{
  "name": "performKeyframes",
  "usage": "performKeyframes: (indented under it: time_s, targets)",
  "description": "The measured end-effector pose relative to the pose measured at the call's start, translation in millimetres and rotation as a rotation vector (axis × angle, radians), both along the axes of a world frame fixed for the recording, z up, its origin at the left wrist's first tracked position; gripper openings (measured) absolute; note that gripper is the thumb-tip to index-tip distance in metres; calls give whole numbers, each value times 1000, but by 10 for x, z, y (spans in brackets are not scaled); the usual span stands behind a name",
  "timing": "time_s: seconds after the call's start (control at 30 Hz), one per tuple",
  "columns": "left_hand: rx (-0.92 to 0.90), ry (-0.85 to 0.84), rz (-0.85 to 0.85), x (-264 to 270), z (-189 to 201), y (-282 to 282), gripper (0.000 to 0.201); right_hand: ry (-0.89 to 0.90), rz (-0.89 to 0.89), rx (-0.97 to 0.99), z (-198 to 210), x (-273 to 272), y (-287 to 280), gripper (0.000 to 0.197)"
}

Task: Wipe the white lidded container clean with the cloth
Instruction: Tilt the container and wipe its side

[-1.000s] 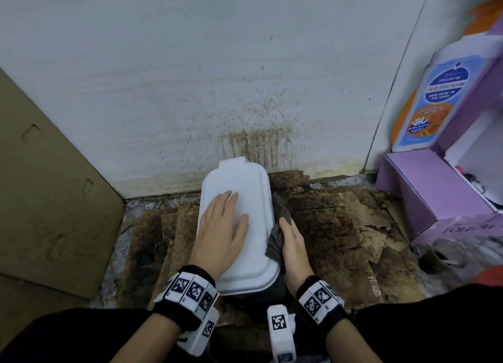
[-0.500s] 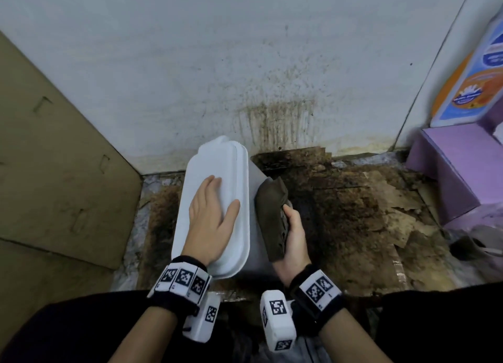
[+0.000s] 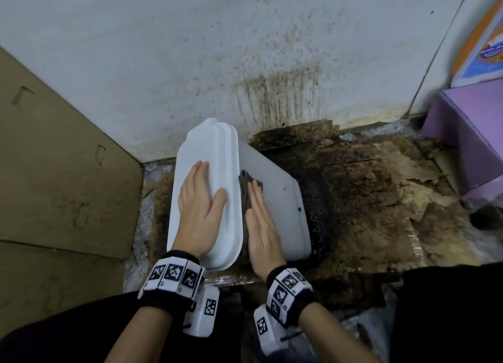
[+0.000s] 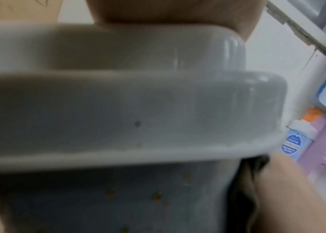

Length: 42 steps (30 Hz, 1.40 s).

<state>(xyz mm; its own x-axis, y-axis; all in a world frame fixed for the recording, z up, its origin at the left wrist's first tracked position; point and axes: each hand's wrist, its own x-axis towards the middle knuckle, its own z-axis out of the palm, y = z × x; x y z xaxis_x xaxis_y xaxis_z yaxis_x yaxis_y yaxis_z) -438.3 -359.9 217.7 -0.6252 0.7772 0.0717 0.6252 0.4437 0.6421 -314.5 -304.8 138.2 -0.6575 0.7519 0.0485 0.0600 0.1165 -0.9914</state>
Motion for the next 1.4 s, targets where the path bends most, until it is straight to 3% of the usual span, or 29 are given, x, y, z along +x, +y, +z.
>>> performKeyframes:
  time_s: [0.1, 0.27, 0.47, 0.73, 0.97, 1.07, 1.2, 1.4]
  targets:
    - [9, -22, -2, -28, 10, -30, 74, -124, 22, 74, -247, 110, 100, 54]
    - [39, -53, 8, -43, 53, -40, 72, -258, -5, -54, -642, 249, 310, 57]
    - [25, -25, 17, -18, 75, -29, 64, -316, -30, -142, -534, 208, 321, 62]
    - [-3, -15, 20, -24, 73, -28, 66, -150, 58, 22, 58, -92, 3, 57]
    - [20, -12, 20, -35, 44, -31, 64, -113, 36, 189, -309, 92, 115, 58]
    - [28, -29, 22, -53, 57, -44, 63, -222, -27, 71, -684, 257, 210, 59]
    - [40, -35, 6, -40, 53, -21, 63, -347, -128, -243, -1010, 393, 368, 53]
    - [52, -29, 9, -55, 44, -20, 65, -473, -165, -319, -768, 263, 410, 53]
